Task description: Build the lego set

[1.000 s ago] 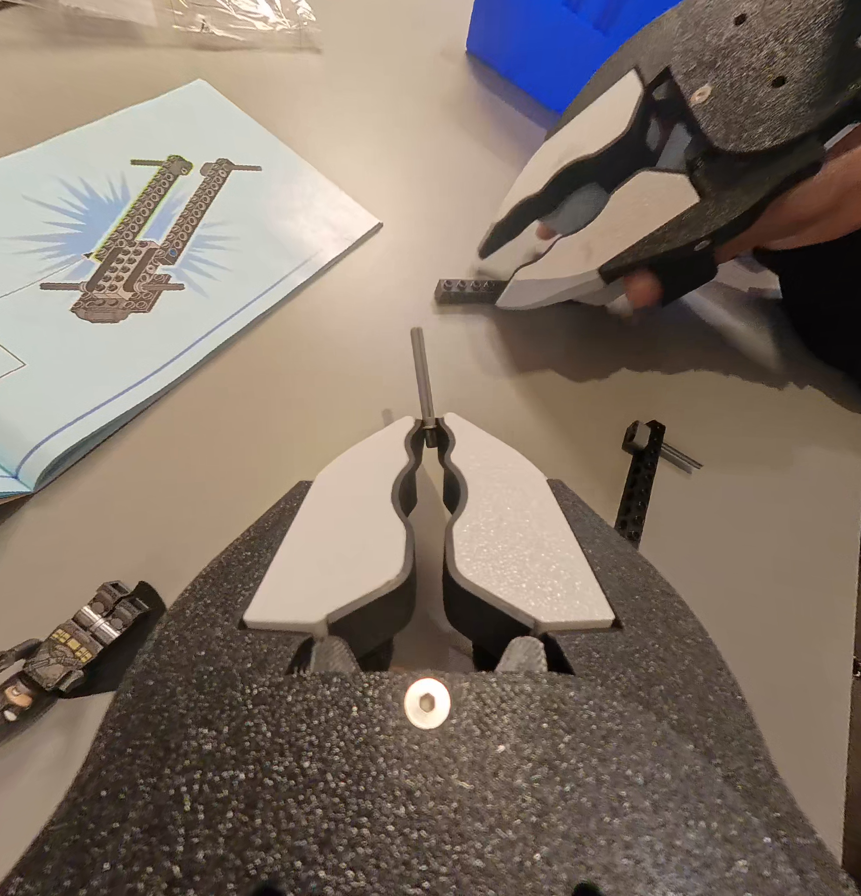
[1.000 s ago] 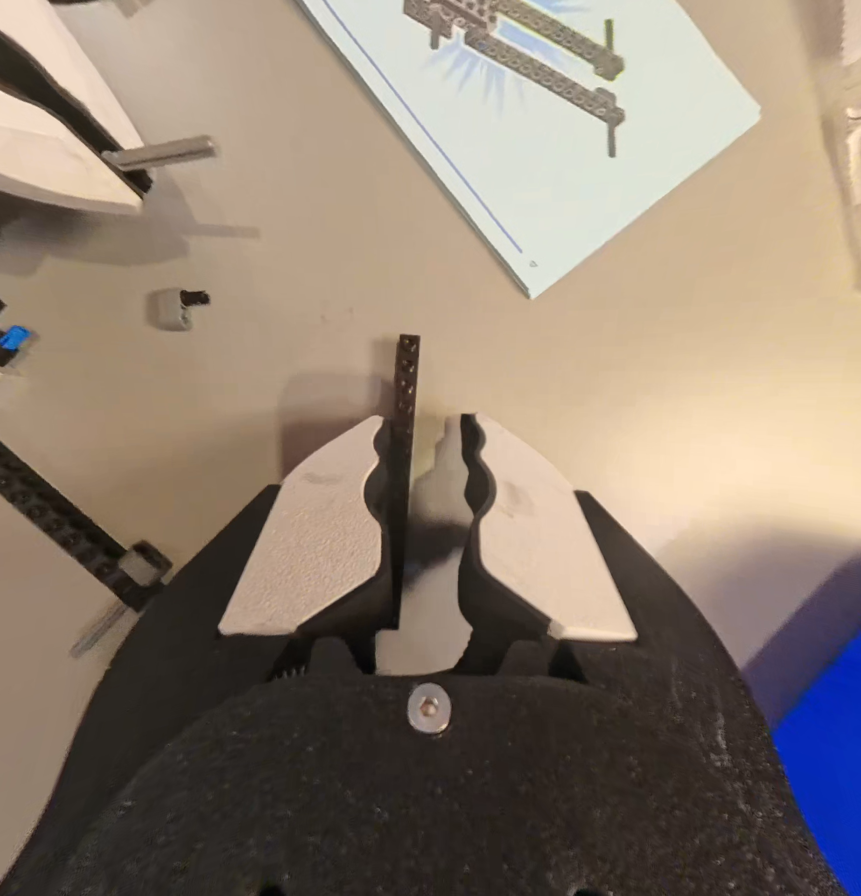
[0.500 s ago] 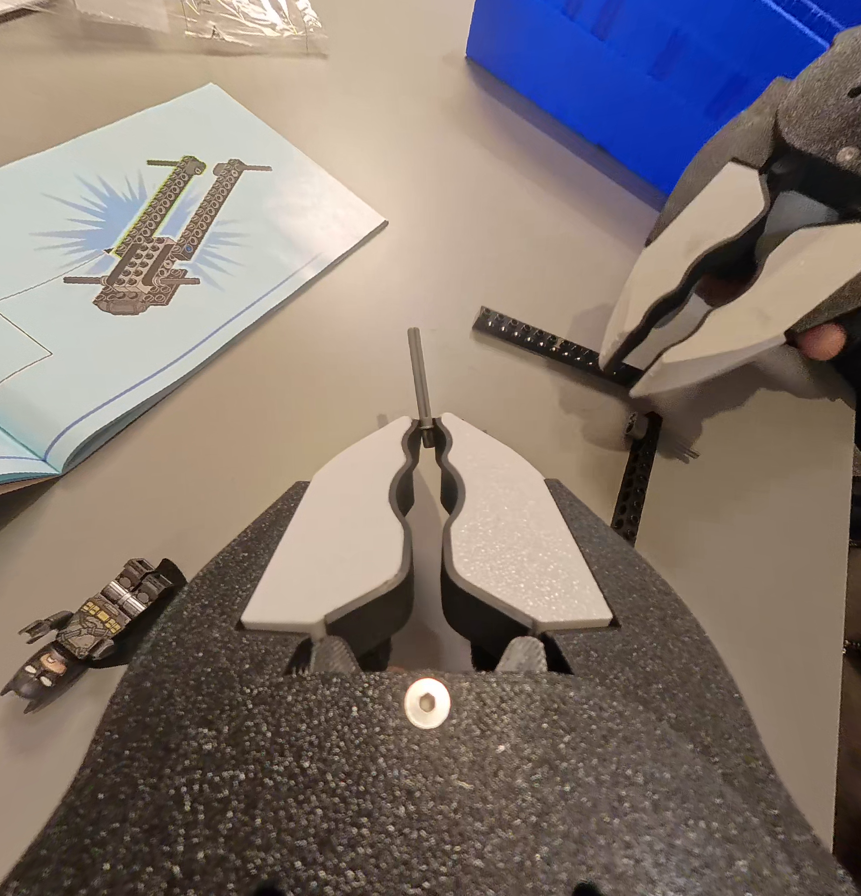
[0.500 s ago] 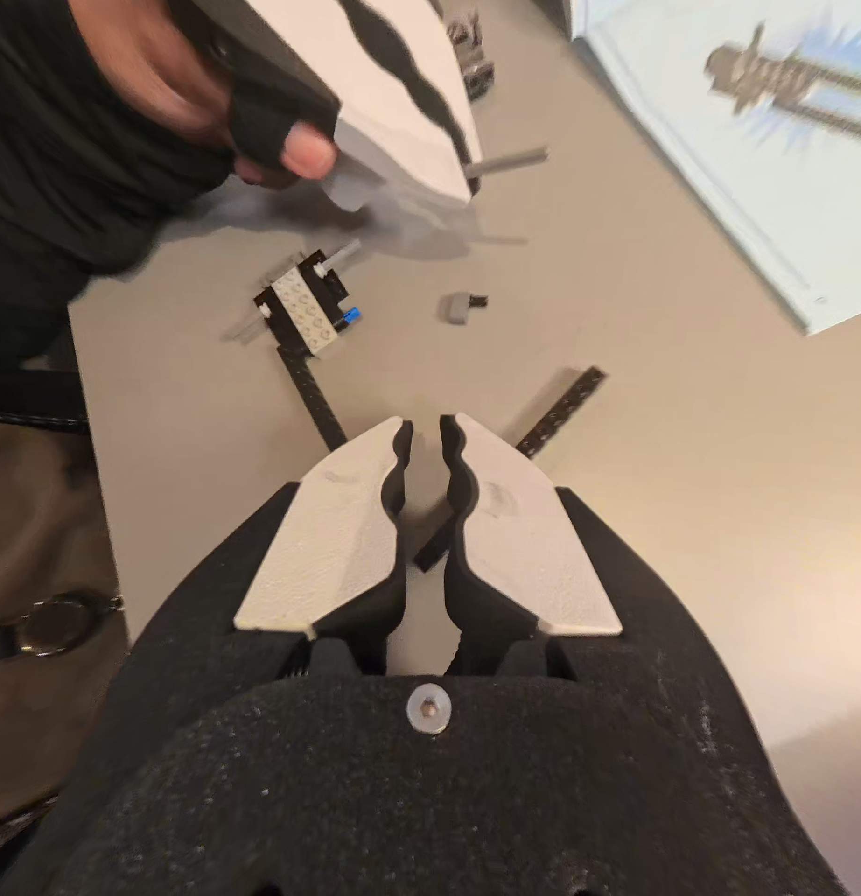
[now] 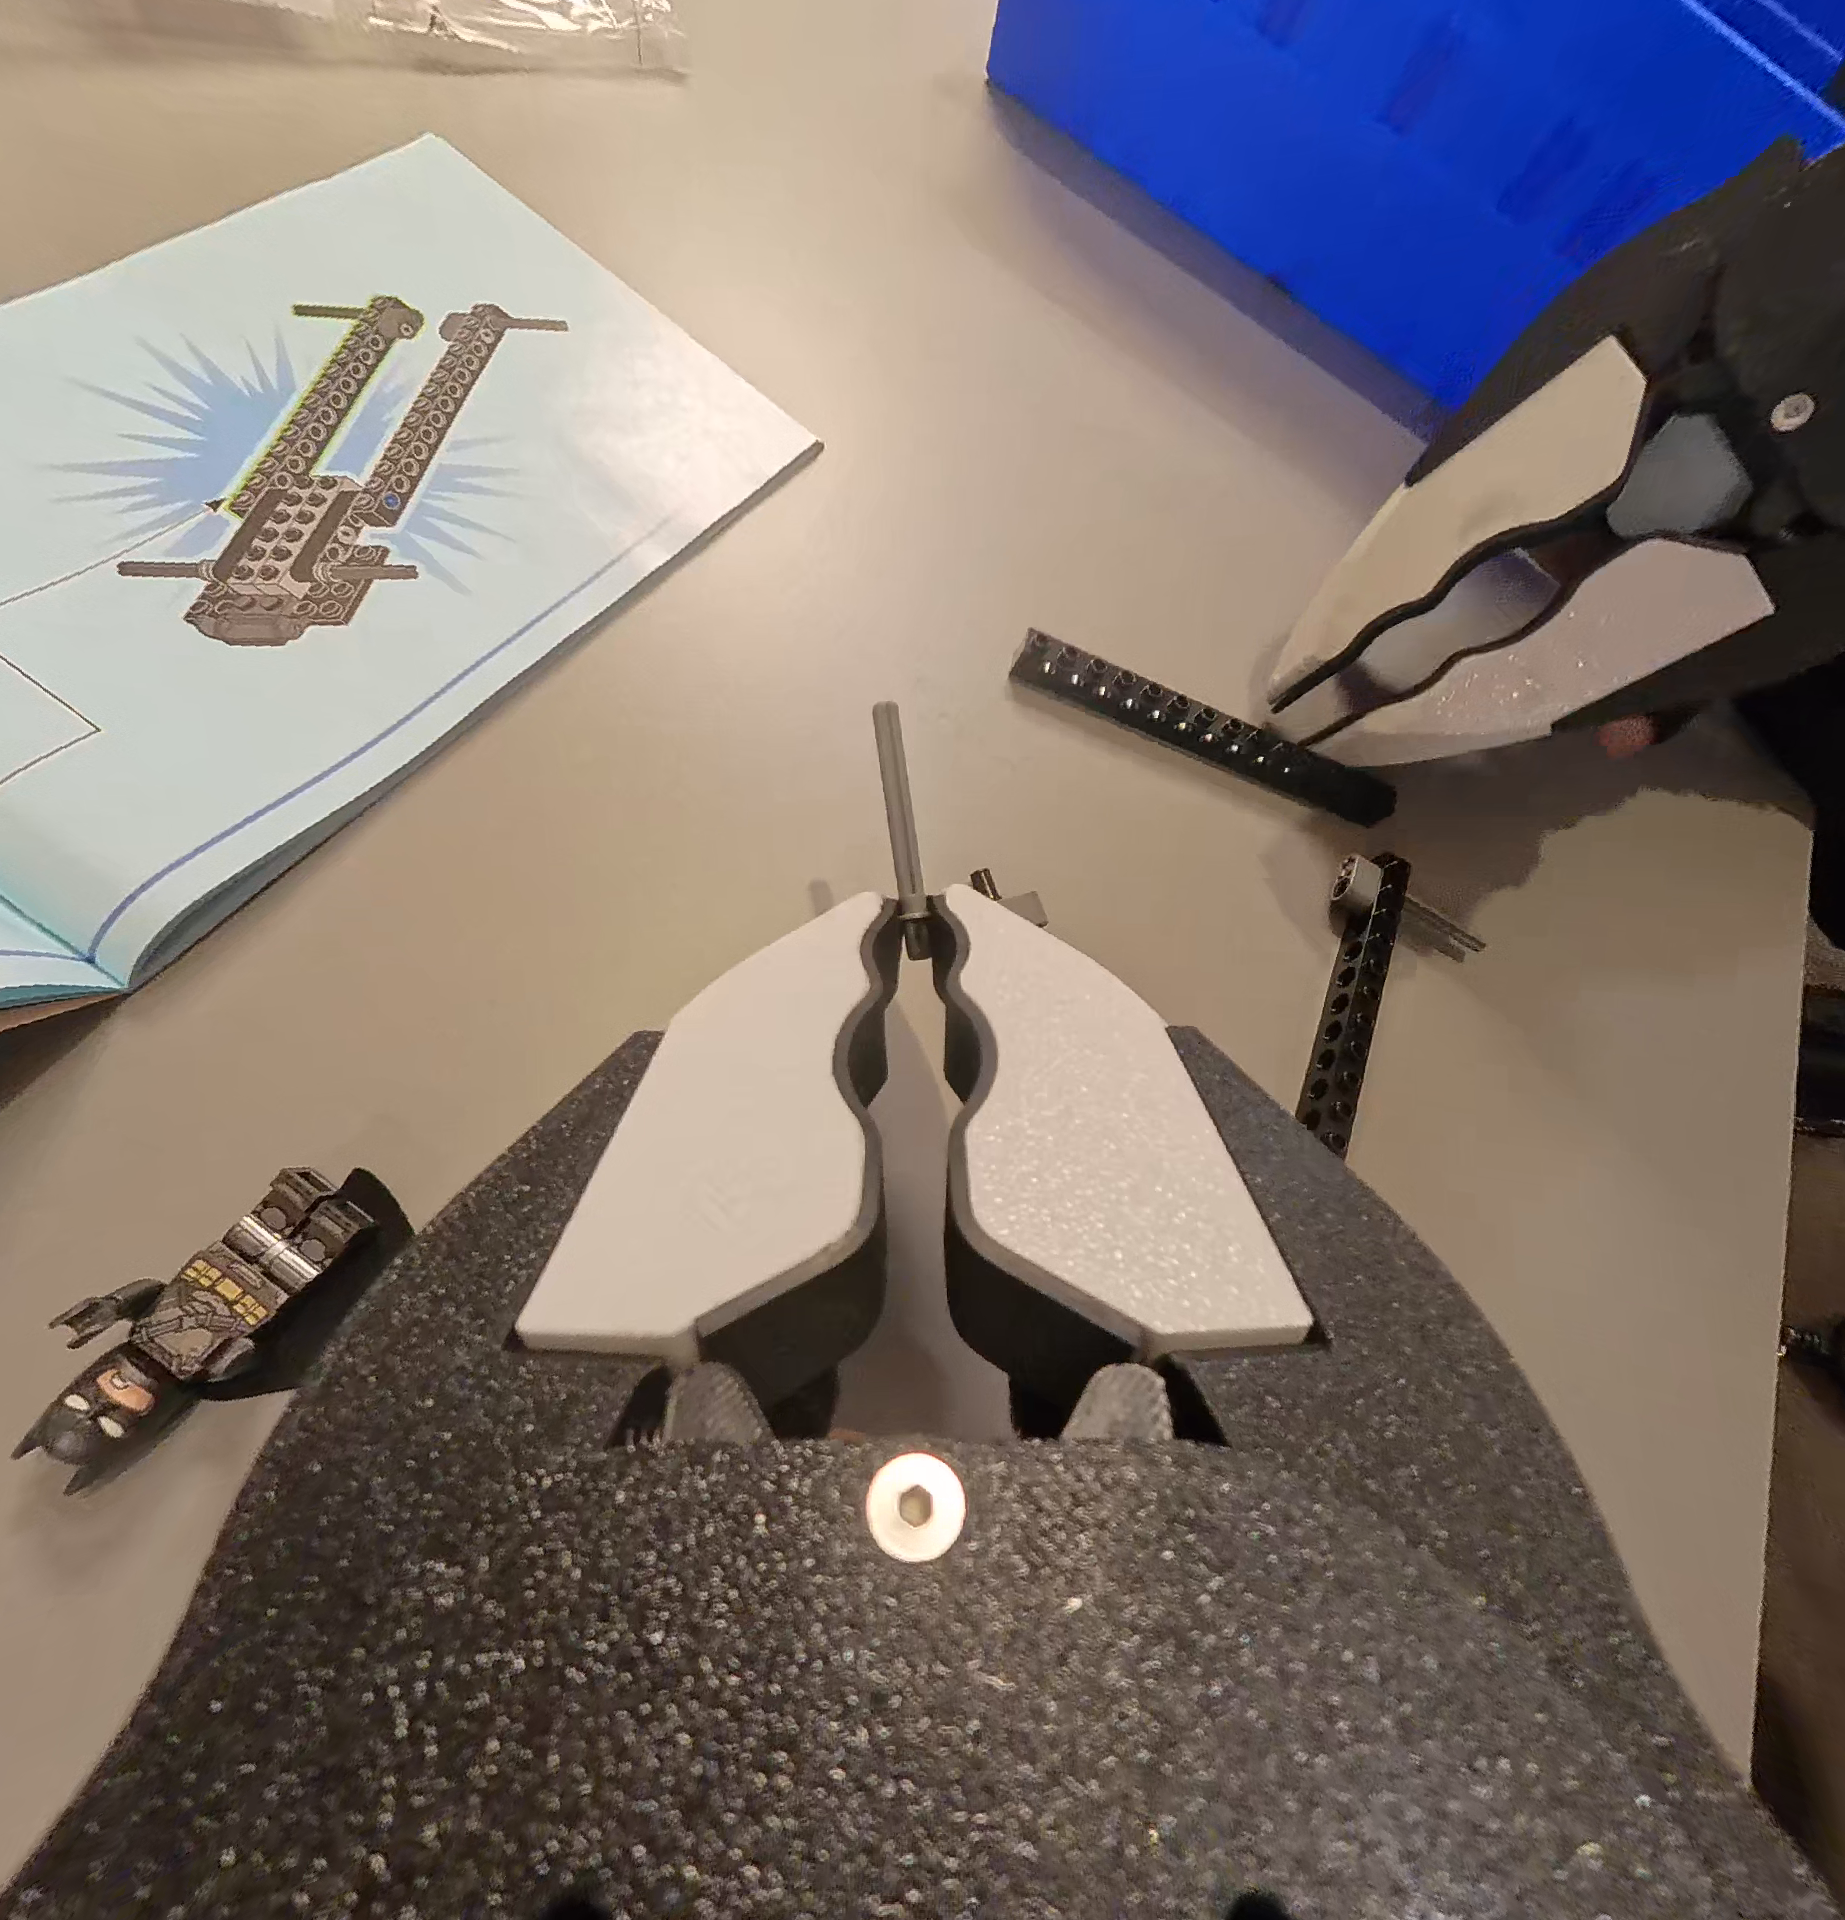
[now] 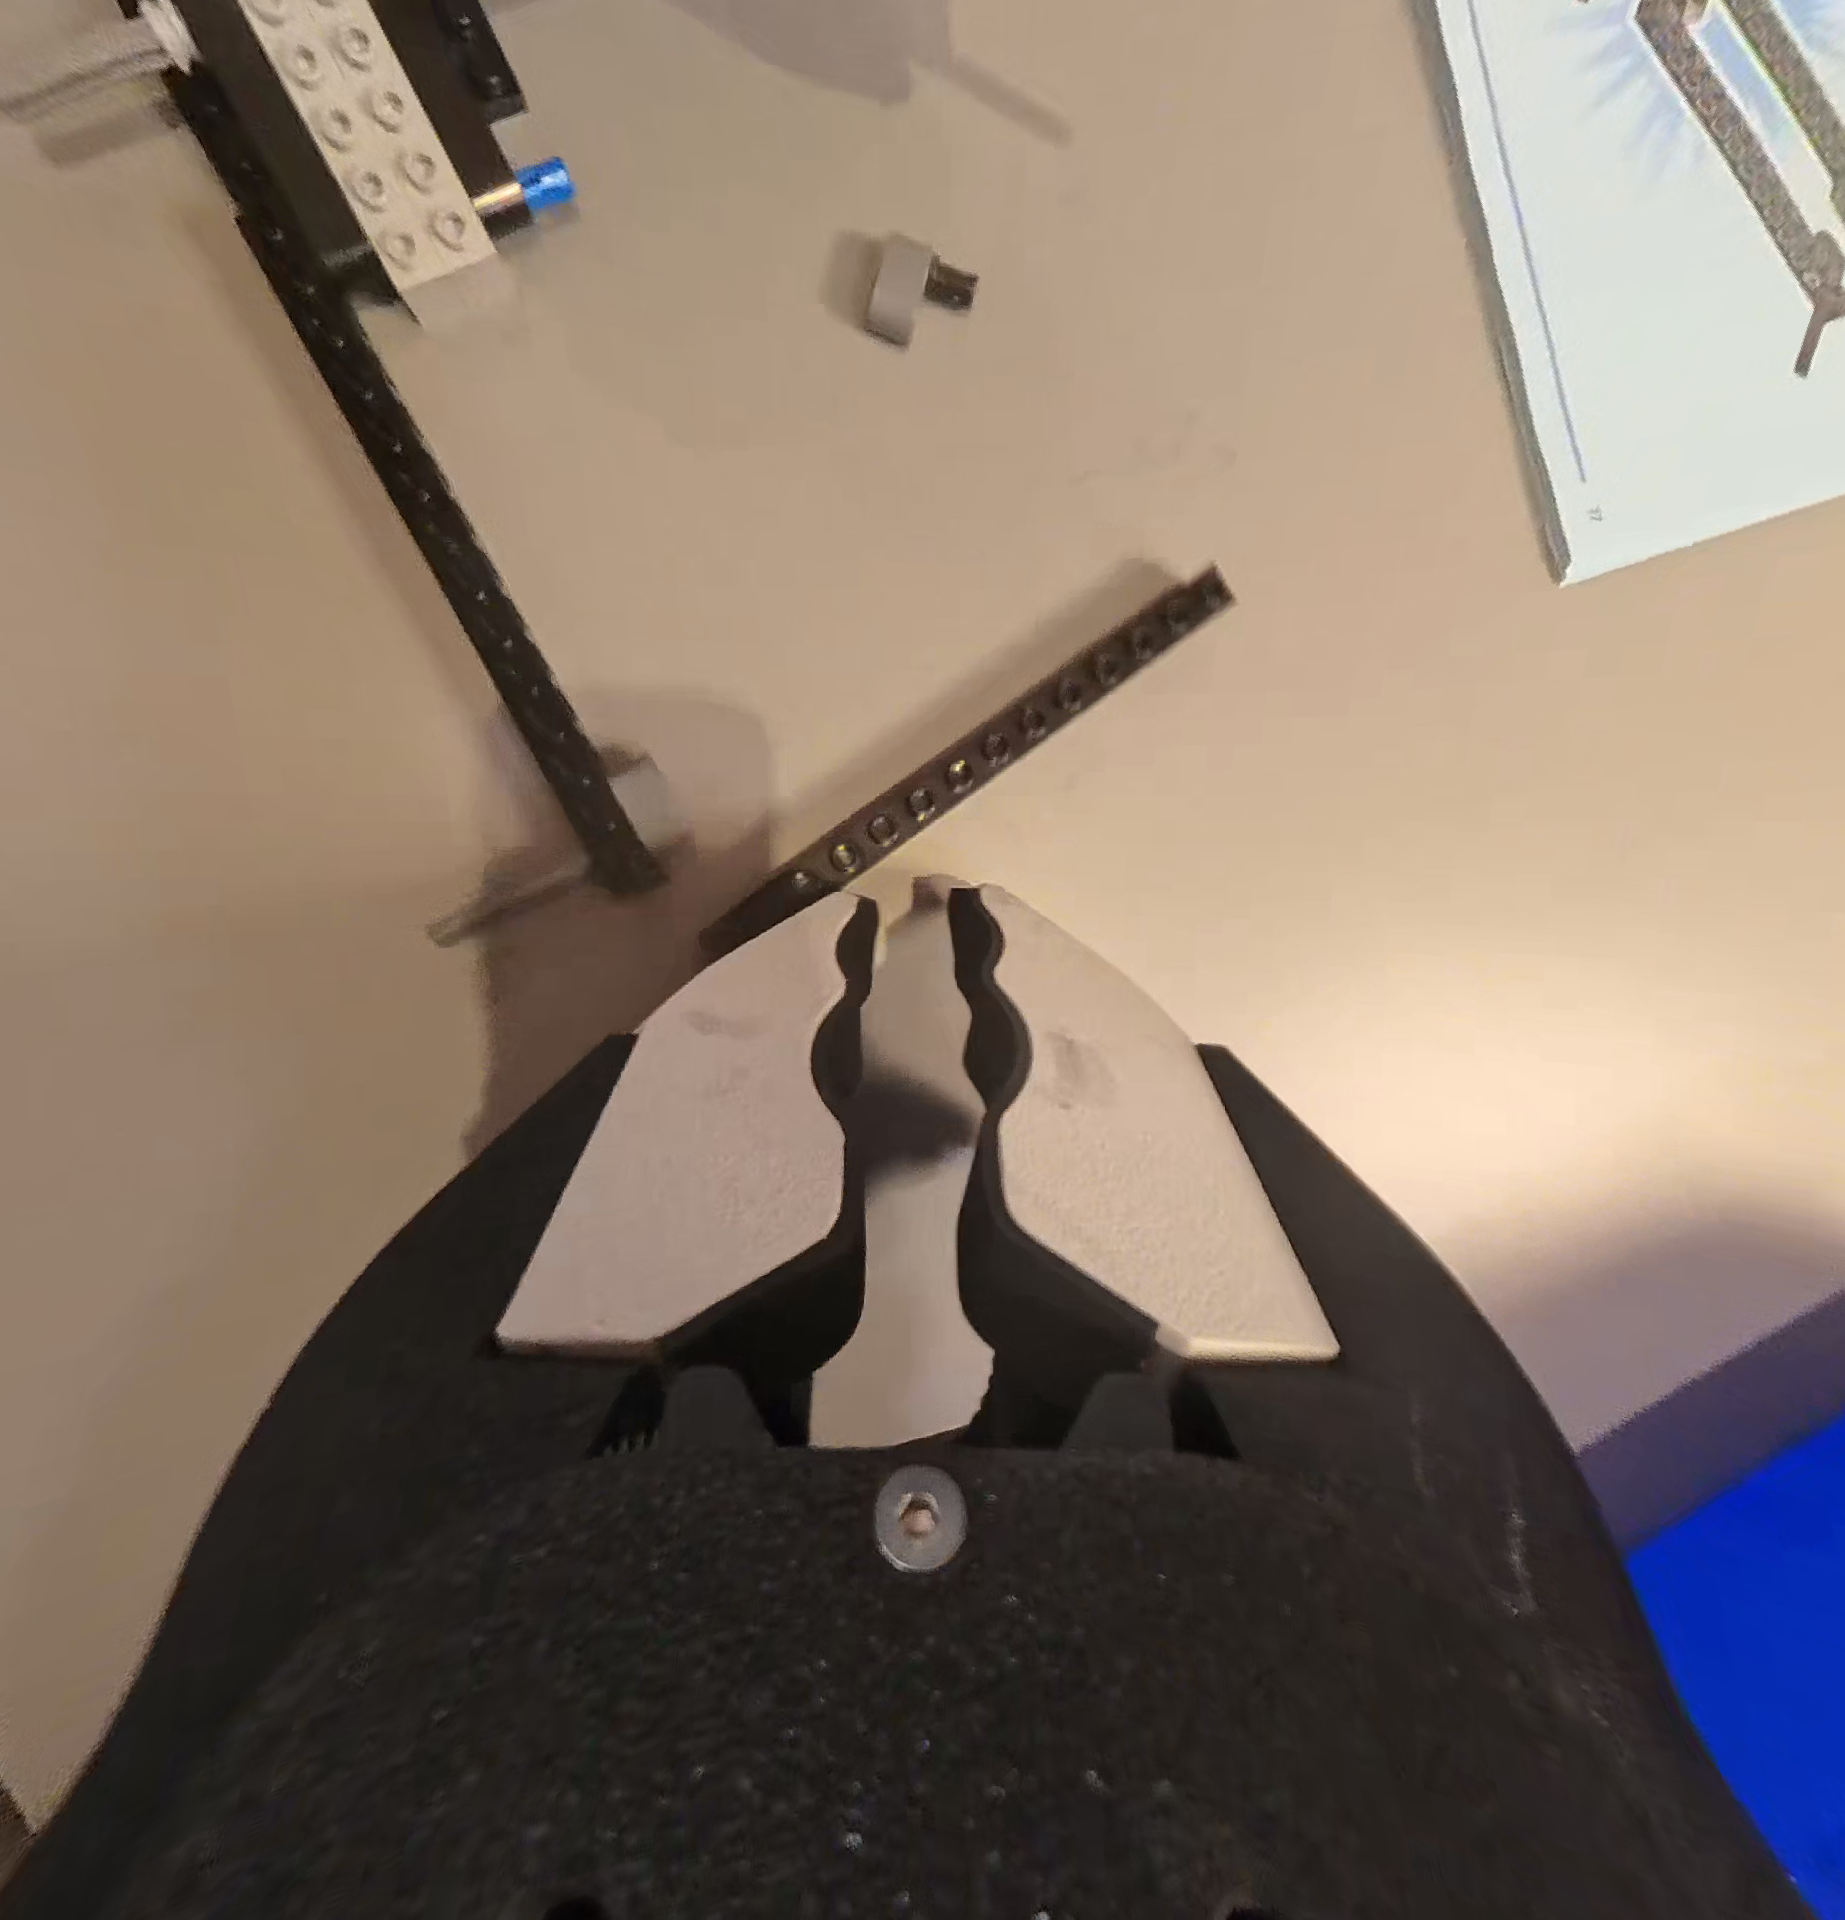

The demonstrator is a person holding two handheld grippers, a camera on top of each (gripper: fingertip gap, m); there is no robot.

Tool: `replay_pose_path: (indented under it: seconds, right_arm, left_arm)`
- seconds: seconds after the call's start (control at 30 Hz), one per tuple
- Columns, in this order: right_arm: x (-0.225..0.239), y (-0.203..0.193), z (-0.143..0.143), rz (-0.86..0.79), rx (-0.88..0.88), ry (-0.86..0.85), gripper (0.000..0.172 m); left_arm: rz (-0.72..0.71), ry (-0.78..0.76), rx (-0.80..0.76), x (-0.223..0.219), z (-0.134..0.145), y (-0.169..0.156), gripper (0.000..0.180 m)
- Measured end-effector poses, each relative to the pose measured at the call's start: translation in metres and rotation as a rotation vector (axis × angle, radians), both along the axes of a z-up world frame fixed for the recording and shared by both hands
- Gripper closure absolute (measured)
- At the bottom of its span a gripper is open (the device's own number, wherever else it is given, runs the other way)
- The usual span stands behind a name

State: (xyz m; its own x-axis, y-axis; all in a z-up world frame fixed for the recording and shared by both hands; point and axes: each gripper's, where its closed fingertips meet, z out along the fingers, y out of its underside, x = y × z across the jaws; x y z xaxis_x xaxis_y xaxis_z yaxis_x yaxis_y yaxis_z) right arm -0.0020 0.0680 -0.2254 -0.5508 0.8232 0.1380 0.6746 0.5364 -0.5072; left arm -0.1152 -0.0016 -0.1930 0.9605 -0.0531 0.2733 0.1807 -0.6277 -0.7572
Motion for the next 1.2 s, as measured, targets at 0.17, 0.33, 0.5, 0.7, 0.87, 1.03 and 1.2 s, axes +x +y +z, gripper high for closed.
replay_pose_path:
  seconds: [0.17,0.33,0.5,0.7,0.87,1.03,1.2]
  right_arm:
    - [-0.025,0.0,0.002,-0.056,0.03,0.062,0.141]
    - [-0.041,0.012,0.008,-0.076,0.147,0.124,0.125]
    - [-0.036,0.011,0.011,0.011,0.168,0.142,0.121]
    - [-0.027,-0.001,0.015,0.05,0.082,0.121,0.117]
    - [-0.023,-0.011,0.024,0.005,-0.069,0.089,0.121]
    - [-0.018,-0.021,0.006,0.052,-0.019,-0.007,0.129]
    - [-0.036,-0.003,0.002,-0.102,0.006,-0.004,0.141]
  left_arm:
    - [-0.016,-0.007,-0.014,0.003,-0.003,-0.001,0.175]
    - [-0.031,-0.009,-0.028,0.005,-0.006,-0.002,0.175]
    - [-0.03,-0.01,-0.03,0.004,-0.006,-0.003,0.175]
    - [-0.035,-0.013,-0.032,0.005,-0.005,-0.004,0.175]
    - [-0.042,-0.019,-0.04,0.006,-0.007,-0.004,0.175]
    - [-0.041,-0.017,-0.042,0.006,-0.008,-0.004,0.175]
    - [-0.031,-0.011,-0.039,0.003,-0.007,-0.004,0.175]
